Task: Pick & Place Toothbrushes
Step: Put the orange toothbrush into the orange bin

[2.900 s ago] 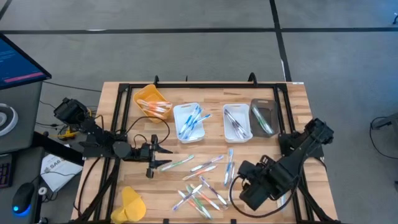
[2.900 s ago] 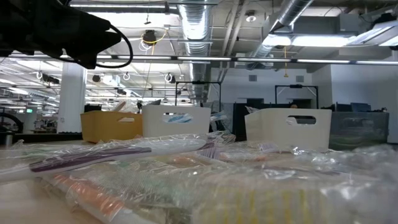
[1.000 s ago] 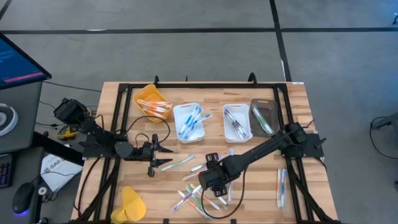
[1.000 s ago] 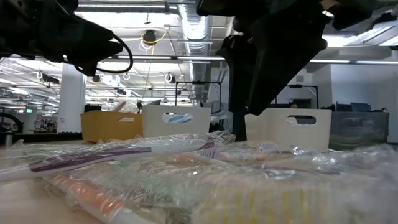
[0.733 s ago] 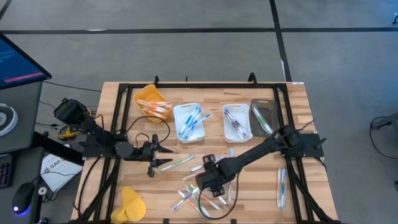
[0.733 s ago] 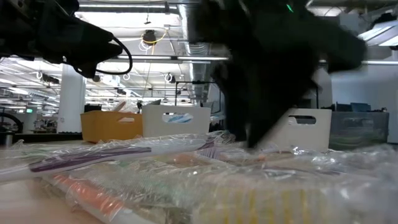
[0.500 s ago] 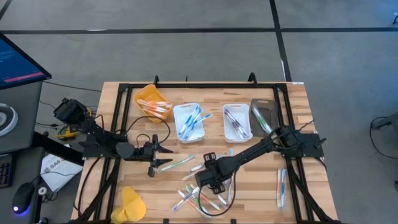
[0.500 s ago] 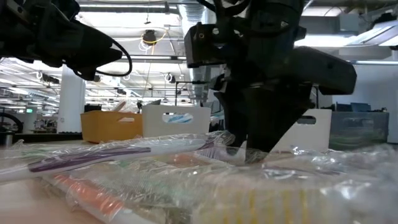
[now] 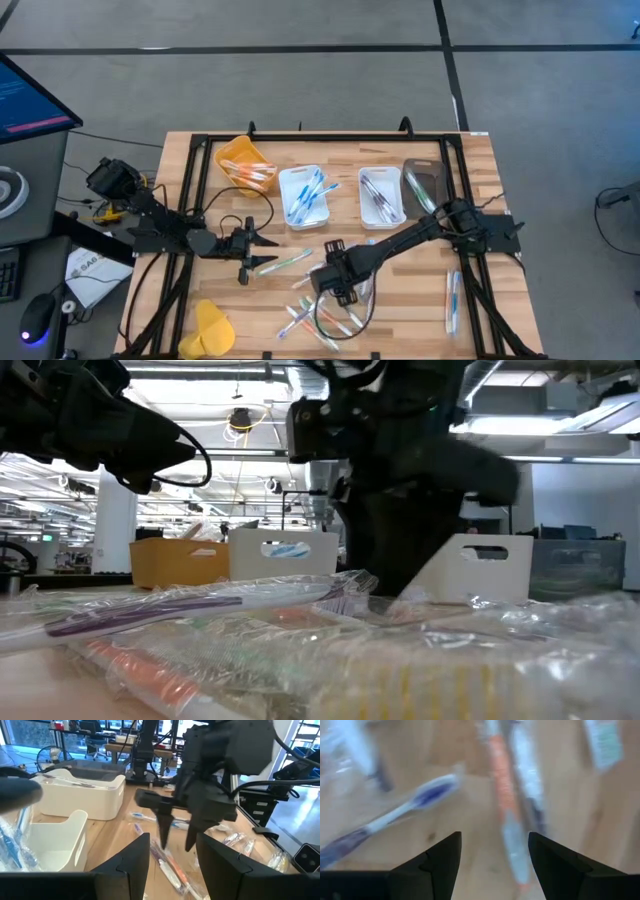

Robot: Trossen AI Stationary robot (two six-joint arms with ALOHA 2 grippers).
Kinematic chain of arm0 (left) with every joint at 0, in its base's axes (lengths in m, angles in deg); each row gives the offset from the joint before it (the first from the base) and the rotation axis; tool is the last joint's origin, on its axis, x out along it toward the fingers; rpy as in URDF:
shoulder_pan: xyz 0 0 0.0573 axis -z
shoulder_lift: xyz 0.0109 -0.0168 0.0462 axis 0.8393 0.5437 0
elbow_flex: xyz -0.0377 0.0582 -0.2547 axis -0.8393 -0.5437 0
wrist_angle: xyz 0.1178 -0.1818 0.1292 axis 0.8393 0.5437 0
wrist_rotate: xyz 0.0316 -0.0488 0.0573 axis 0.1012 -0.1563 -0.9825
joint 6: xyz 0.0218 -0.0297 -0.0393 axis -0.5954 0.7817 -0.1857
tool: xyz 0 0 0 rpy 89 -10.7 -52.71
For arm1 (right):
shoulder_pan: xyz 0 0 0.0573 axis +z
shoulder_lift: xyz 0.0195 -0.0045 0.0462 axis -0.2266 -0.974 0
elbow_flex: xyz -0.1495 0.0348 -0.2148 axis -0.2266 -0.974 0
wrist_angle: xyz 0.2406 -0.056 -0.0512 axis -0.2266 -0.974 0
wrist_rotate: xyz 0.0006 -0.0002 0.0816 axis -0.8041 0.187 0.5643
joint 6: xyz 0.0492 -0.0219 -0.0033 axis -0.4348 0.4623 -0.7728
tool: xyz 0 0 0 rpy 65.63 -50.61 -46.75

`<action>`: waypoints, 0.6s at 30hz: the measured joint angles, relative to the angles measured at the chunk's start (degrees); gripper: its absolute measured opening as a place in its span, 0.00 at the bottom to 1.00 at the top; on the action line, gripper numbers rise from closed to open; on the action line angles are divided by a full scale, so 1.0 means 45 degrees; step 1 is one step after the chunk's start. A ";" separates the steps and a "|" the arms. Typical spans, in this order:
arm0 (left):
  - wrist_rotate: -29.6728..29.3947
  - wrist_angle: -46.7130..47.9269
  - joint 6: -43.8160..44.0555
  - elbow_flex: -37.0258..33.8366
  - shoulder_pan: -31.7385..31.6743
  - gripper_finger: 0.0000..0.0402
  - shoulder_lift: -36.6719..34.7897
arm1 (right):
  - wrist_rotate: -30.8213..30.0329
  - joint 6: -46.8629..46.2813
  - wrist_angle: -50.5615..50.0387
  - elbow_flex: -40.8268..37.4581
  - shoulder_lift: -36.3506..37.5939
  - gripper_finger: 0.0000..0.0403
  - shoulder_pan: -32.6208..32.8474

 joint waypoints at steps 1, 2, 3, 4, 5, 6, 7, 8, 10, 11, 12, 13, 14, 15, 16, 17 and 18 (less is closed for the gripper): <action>0.0000 0.0002 0.0000 0.0000 0.0000 0.38 0.0000 | -0.0015 -0.0141 0.0051 0.0000 0.0000 0.56 -0.0073; 0.0000 0.0005 0.0000 0.0000 0.0000 0.38 0.0000 | -0.0096 -0.0273 0.0122 0.0000 0.0000 0.56 -0.0153; 0.0000 0.0000 0.0000 0.0000 0.0000 0.38 0.0000 | -0.0183 -0.0398 0.0124 0.0000 0.0000 0.56 -0.0227; 0.0000 0.0005 0.0000 0.0000 0.0000 0.38 0.0000 | -0.0253 -0.0481 0.0122 0.0000 0.0000 0.56 -0.0264; 0.0000 0.0005 0.0000 0.0000 0.0000 0.38 0.0000 | -0.0290 -0.0484 0.0109 0.0000 0.0000 0.56 -0.0268; 0.0000 0.0005 0.0000 0.0000 0.0000 0.38 0.0000 | -0.0285 -0.0483 0.0067 0.0000 0.0000 0.56 -0.0266; 0.0000 0.0005 0.0000 0.0000 0.0000 0.38 0.0000 | -0.0287 -0.0460 0.0041 0.0000 -0.0003 0.56 -0.0262; 0.0000 0.0010 0.0000 0.0000 0.0000 0.38 0.0000 | -0.0281 -0.0397 0.0058 0.0000 -0.0041 0.56 -0.0255; 0.0000 0.0013 0.0000 0.0000 0.0000 0.38 0.0000 | -0.0275 -0.0320 0.0061 0.0004 -0.0084 0.56 -0.0246; 0.0000 0.0015 0.0000 0.0000 0.0000 0.38 0.0000 | -0.0271 -0.0293 0.0030 0.0000 -0.0092 0.56 -0.0197; 0.0000 0.0021 0.0000 0.0000 0.0000 0.38 0.0000 | -0.0266 -0.0293 0.0044 0.0000 -0.0092 0.56 -0.0167; 0.0000 0.0025 0.0000 0.0000 0.0000 0.38 0.0000 | -0.0277 -0.0293 0.0049 0.0005 -0.0088 0.56 -0.0115; 0.0002 0.0029 0.0000 0.0000 0.0000 0.38 0.0000 | -0.0281 -0.0289 0.0045 0.0005 -0.0088 0.56 -0.0083; 0.0030 0.0034 0.0000 0.0000 0.0000 0.38 0.0000 | -0.0284 -0.0288 0.0036 0.0005 -0.0091 0.56 -0.0053; 0.0083 0.0039 0.0000 0.0000 0.0000 0.38 0.0000 | -0.0273 -0.0290 0.0036 0.0005 -0.0091 0.56 -0.0041; 0.0178 0.0039 0.0002 0.0000 0.0000 0.38 0.0000 | -0.0272 -0.0292 0.0044 0.0005 -0.0090 0.56 -0.0022; 0.0295 0.0043 0.0005 0.0000 0.0000 0.38 0.0000 | -0.0271 -0.0288 0.0037 0.0005 -0.0092 0.56 0.0011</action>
